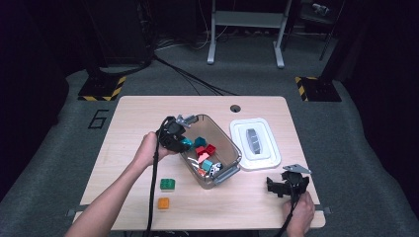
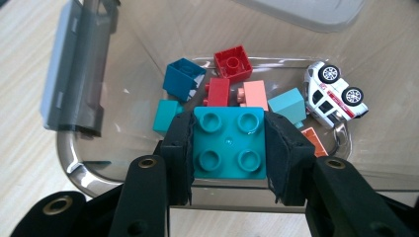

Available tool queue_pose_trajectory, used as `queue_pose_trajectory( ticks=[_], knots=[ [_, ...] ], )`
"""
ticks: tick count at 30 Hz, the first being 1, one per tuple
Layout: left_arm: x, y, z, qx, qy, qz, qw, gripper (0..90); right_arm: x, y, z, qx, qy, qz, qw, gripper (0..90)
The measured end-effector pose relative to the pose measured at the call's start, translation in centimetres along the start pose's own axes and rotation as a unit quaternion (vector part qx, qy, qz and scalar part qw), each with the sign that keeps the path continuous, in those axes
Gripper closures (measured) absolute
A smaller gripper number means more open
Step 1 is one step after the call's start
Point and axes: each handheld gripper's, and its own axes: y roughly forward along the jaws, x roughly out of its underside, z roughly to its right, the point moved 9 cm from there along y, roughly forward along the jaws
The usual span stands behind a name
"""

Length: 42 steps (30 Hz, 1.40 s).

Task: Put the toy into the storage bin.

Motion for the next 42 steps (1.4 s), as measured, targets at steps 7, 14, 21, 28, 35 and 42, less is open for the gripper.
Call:
queue_pose_trajectory(
  ticks=[7, 14, 21, 28, 35, 42],
  knots=[
    [0.4, 0.1, -0.2, 0.006, -0.01, 0.001, 0.9999, 56.6, 0.0, 0.0, 0.0, 0.0, 0.0, 0.0, 1.0, 0.0],
    [0.5, -2.0, -0.3, -0.009, -0.013, 0.026, 0.9995, 33.5, 0.0, 0.0, 0.0, 0.0, 0.0, 0.0, 1.0, 0.0],
    [1.2, -5.6, -0.5, -0.031, -0.016, 0.067, 0.9971, 19.8, 0.0, 0.0, 0.0, 0.0, 0.0, 0.0, 1.0, 0.0],
    [3.5, -8.0, -1.2, -0.053, -0.022, 0.083, 0.9949, 15.6, 0.0, 0.0, 0.0, 0.0, -0.001, 0.0, 1.0, 0.0],
    [6.9, -7.4, -2.4, -0.076, -0.045, 0.064, 0.994, 15.1, 0.0, 0.0, 0.0, 0.0, -0.001, 0.0, 1.0, 0.0],
    [9.7, -5.2, -2.6, -0.063, -0.072, 0.051, 0.9941, 13.6, 0.0, 0.0, 0.0, 0.0, 0.0, 0.0, 1.0, 0.0]
  ],
)
